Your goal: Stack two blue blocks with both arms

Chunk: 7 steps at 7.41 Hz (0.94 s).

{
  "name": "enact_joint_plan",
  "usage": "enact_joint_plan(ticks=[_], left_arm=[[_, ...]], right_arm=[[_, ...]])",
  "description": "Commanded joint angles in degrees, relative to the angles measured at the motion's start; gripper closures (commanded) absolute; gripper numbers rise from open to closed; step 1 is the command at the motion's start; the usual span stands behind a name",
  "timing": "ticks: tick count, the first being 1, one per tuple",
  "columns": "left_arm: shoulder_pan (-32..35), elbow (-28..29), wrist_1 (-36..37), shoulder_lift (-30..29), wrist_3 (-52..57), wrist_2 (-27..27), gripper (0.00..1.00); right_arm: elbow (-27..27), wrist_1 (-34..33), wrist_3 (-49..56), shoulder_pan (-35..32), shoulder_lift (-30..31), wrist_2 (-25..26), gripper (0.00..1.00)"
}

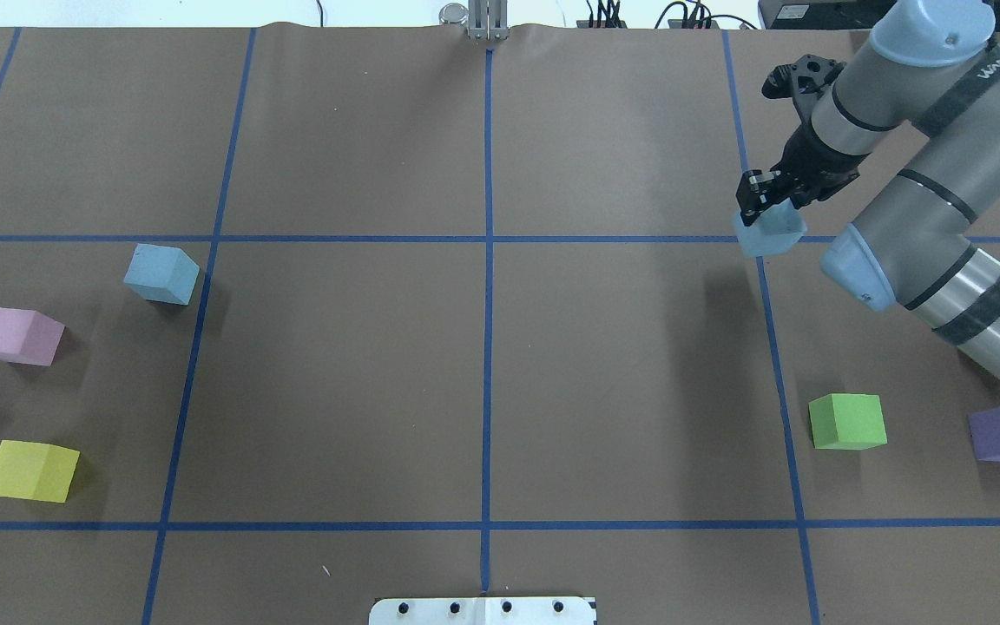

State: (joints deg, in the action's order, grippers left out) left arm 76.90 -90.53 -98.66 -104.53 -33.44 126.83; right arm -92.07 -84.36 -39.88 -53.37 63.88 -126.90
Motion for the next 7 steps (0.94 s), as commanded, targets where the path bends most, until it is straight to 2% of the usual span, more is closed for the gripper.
enact_joint_plan(ticks=[1,4,5,7], left_arm=[[-7.61,-0.44,0.05,-3.48,-9.84,-5.41,0.01],[-14.39,-2.01,0.05,-5.77,-18.82,-7.38,0.01],[-18.24,-3.68,0.40,-5.78,-22.59,-10.08,0.02],[-21.16,-4.75,0.40,-5.69,-25.34,-11.16,0.02]], right_arm=[[-2.14,-0.10,-12.71,7.53,-3.13,4.61,0.47],[-3.36,0.08,-22.05,14.76,-5.60,10.25,0.46],[-5.03,-0.10,-25.04,17.04,-5.60,11.75,0.46],[-5.92,-0.27,-32.32,21.00,-7.70,14.56,0.46]])
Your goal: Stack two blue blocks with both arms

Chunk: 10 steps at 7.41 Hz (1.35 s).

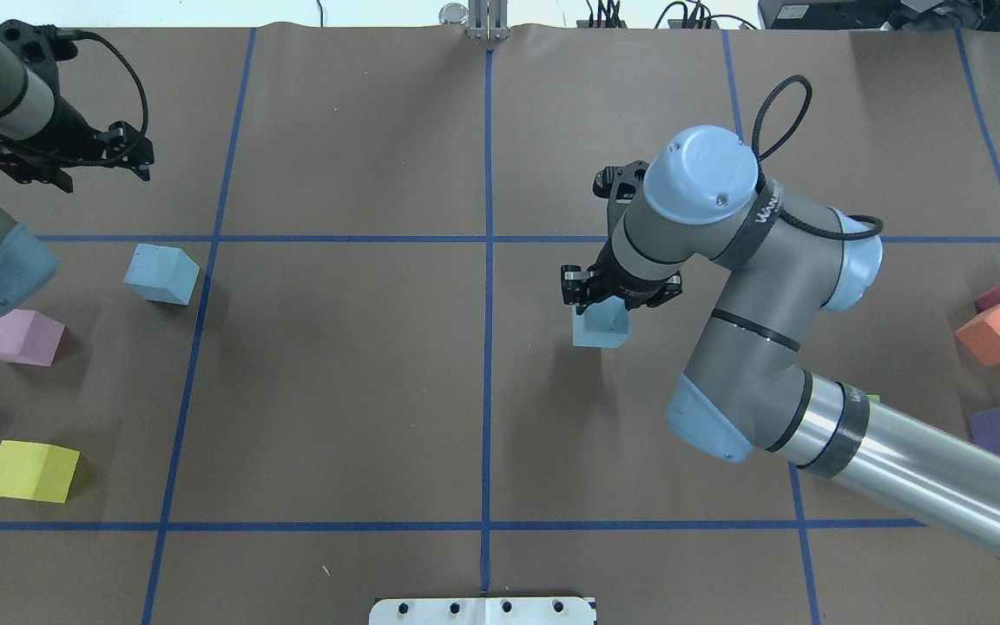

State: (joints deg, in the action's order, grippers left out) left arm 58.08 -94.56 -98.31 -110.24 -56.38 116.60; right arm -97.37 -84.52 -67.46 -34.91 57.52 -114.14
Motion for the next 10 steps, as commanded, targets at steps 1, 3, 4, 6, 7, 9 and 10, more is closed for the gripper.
enact_joint_plan(ticks=[1,3,4,6,7,9,10], left_arm=[[-3.05,-0.72,-0.04,-0.06,-2.68,-1.02,0.01],[-4.90,-0.72,-0.13,0.11,-2.68,-2.69,0.02],[-5.08,-0.54,-0.30,0.11,-1.90,-2.69,0.02],[-5.08,-0.10,-0.48,0.90,9.11,-2.52,0.02],[-5.17,0.16,-0.48,0.90,10.84,-2.43,0.02],[-5.17,0.07,-0.39,0.81,12.08,-1.99,0.02],[-5.26,0.07,-0.48,0.81,12.08,-2.25,0.02]], right_arm=[[-0.54,-0.12,-7.74,4.92,-1.97,3.90,0.46],[0.42,-0.21,-9.88,8.36,-3.73,7.34,0.45],[2.78,-0.12,-10.84,9.24,-5.30,8.83,0.45],[5.78,0.23,-11.02,9.77,-6.81,9.81,0.45],[7.62,0.32,-11.02,9.95,-7.94,9.81,0.45],[7.81,0.41,-11.81,10.91,-8.39,10.60,0.45],[7.81,0.41,-12.07,10.92,-9.35,10.60,0.45]])
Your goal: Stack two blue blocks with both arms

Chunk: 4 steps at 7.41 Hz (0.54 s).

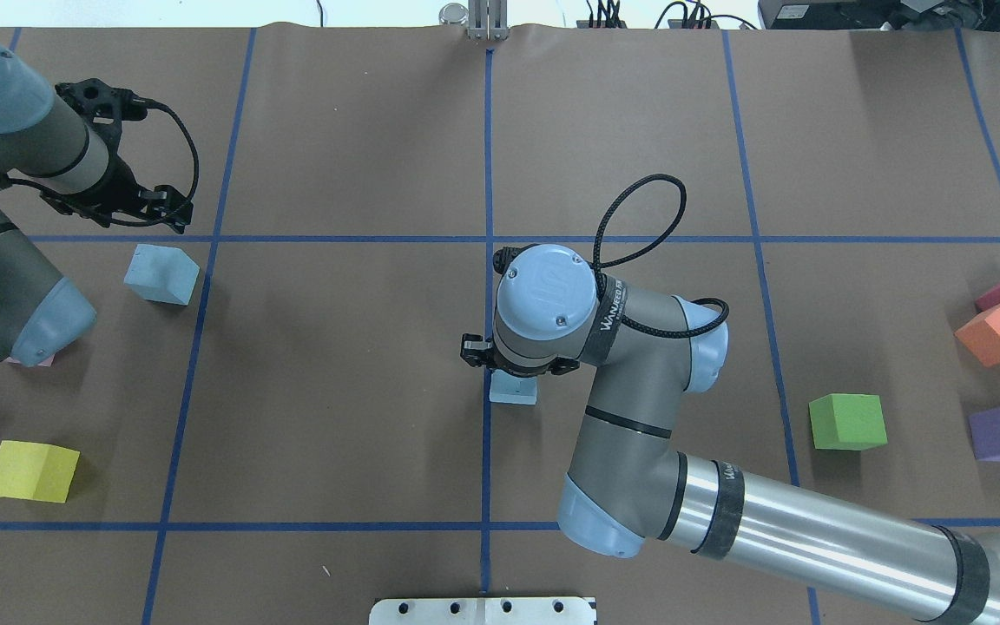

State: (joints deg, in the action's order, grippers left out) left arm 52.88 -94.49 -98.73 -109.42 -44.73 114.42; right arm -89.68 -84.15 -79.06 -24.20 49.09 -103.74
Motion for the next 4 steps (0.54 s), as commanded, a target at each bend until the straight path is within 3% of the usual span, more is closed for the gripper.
enact_joint_plan(ticks=[1,3,4], left_arm=[[-0.15,-0.07,-0.06,0.08,0.43,-0.16,0.02],[-0.24,-0.16,-0.06,0.08,0.35,-0.25,0.02],[-0.24,-0.25,-0.06,0.08,0.17,-0.16,0.02]], right_arm=[[0.21,-0.31,-0.74,0.21,-1.97,0.20,0.45],[0.47,-0.31,-0.57,0.21,-1.81,0.20,0.45],[0.56,-0.31,0.04,0.21,-1.63,0.29,0.16]])
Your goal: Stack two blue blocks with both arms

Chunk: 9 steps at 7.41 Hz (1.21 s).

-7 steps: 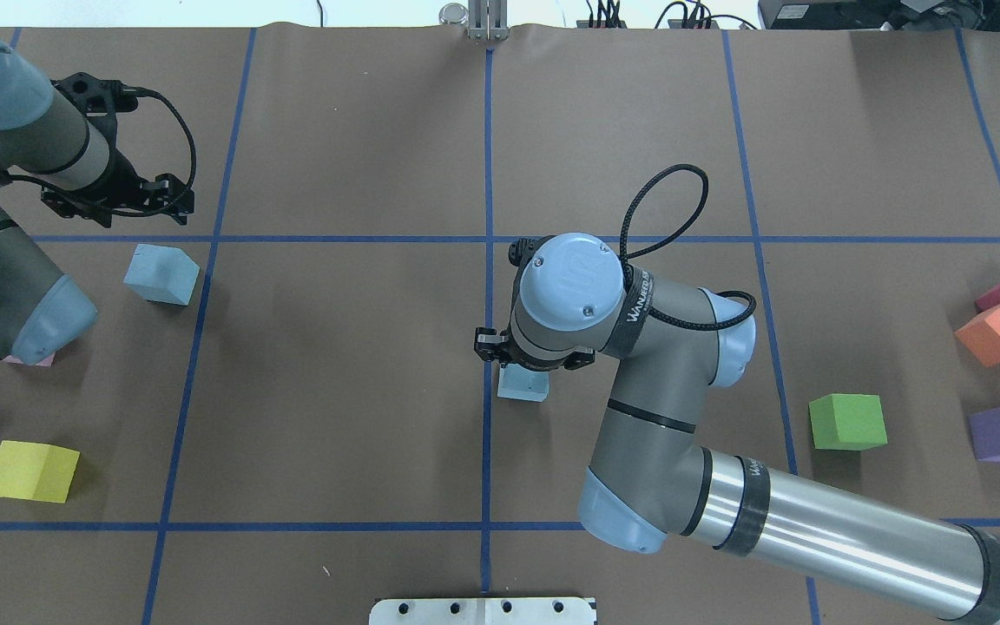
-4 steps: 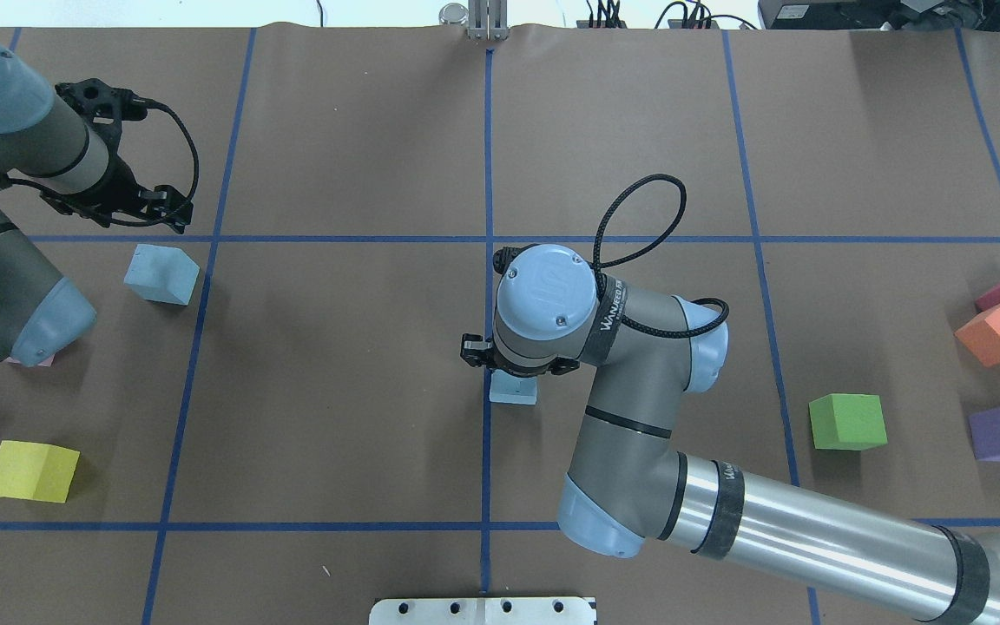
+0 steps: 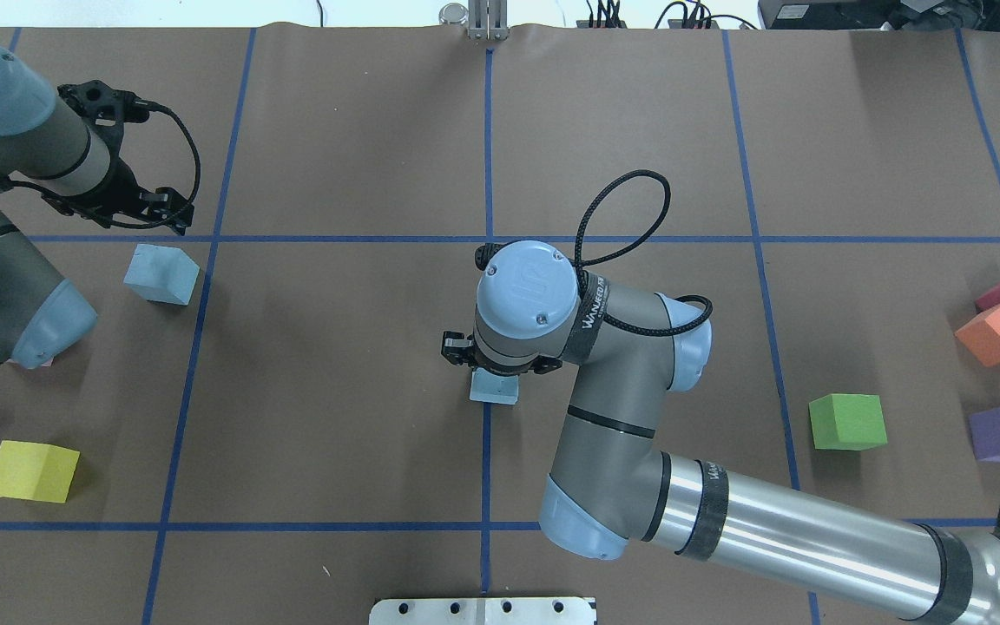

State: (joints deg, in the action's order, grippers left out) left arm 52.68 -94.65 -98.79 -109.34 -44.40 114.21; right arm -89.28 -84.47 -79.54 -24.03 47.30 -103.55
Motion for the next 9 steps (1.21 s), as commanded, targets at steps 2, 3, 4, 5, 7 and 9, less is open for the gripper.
enact_joint_plan(ticks=[2,3,4,5,7,9], left_arm=[[-0.12,0.17,-0.18,0.01,0.10,-0.04,0.02],[-0.13,0.95,-0.35,0.01,1.06,-0.04,0.02],[-0.39,2.00,-1.14,0.18,3.15,-0.04,0.02],[-0.91,2.10,-3.41,2.10,3.26,-0.04,0.02],[-3.28,2.63,-5.45,3.17,2.39,-0.12,0.02],[-4.86,2.45,-5.45,2.73,0.28,-0.12,0.02]], right_arm=[[0.07,0.00,1.67,-0.05,0.16,1.16,0.00],[-0.54,-0.26,3.59,-1.19,0.07,0.64,0.00],[-1.67,-0.78,3.87,-3.72,0.16,-2.24,0.00],[-4.38,-4.18,5.78,-5.66,0.16,-4.70,0.00],[-6.43,-7.38,7.65,-6.64,-0.10,-4.73,0.00],[-6.43,-7.38,7.74,-6.91,0.25,-4.73,0.00]])
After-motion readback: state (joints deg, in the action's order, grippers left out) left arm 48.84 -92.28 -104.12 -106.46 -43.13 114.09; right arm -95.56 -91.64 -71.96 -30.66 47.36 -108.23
